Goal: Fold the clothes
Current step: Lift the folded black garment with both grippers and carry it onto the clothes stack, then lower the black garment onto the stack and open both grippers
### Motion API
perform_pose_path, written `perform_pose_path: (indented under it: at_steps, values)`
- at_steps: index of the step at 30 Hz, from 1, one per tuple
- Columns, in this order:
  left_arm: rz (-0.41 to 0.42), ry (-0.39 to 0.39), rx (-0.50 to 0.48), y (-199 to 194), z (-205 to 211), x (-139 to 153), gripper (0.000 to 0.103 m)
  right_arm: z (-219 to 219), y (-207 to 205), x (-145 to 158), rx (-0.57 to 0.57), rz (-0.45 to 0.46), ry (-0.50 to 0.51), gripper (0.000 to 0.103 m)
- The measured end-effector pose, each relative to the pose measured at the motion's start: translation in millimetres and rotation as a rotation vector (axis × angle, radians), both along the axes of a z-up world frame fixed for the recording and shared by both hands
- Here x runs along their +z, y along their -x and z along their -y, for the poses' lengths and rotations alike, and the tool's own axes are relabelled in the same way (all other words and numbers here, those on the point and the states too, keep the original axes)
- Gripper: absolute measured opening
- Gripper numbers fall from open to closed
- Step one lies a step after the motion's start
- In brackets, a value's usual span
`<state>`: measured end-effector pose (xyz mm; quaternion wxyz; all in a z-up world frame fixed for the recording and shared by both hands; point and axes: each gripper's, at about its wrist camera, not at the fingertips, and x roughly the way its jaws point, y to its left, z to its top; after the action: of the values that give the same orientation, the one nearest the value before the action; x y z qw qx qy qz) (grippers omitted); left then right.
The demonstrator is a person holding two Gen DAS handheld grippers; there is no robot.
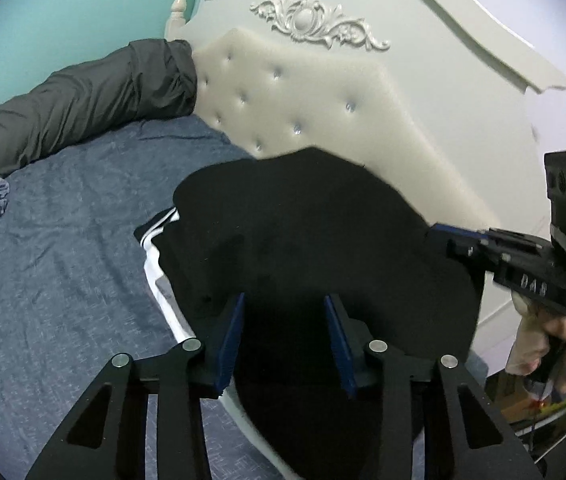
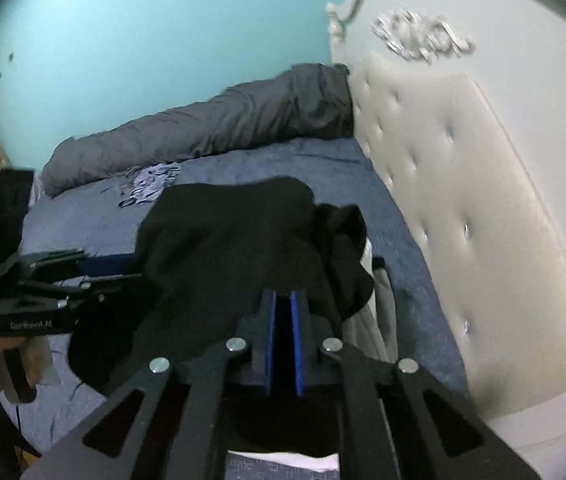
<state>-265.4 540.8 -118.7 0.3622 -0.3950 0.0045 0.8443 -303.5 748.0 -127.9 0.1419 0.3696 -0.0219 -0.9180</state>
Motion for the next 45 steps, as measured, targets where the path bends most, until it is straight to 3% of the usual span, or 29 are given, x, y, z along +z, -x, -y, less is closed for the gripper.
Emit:
perform_pose_path:
  at_steps: [7, 10, 17, 22, 28, 34, 36, 40, 45]
  values:
    - [0.019, -0.004, -0.01, 5.0, -9.8, -11.8, 0.044, -14.8, 11.5, -38.2, -0.034, 0.036, 0.035, 0.003]
    - [0.017, -0.01, -0.019, 3.8, -11.2, -4.6, 0.044, -19.1, 11.4, -41.1, -0.043, 0.049, 0.057, 0.003]
    - [-0.005, -0.032, -0.021, 26.0, -11.8, 34.1, 0.044, -14.7, 18.0, 11.6, -0.004, -0.029, 0.099, 0.003]
    - [0.011, 0.0, -0.002, 47.1, -18.5, 37.9, 0.044, 21.0, 44.3, 25.6, 0.042, 0.003, 0.056, 0.003]
    - [0.041, 0.032, 0.013, 66.2, -20.6, 21.5, 0.043, 59.4, 71.0, -4.7, 0.045, 0.128, -0.05, 0.003]
    - [0.047, 0.055, -0.002, 66.5, -23.4, 5.8, 0.043, 46.9, 78.3, -37.7, -0.015, 0.203, -0.016, 0.0]
    - [0.042, 0.034, 0.008, 64.4, -19.7, 13.6, 0.043, 43.7, 75.1, -39.3, -0.019, 0.198, 0.006, 0.0]
    - [0.033, -0.038, 0.019, 46.3, -1.7, 39.0, 0.044, 30.0, 51.6, -11.9, -0.055, 0.079, 0.075, 0.0]
    - [0.004, -0.036, -0.031, 7.5, -0.9, 48.0, 0.044, 18.8, 7.3, 6.3, -0.053, 0.019, 0.094, 0.0]
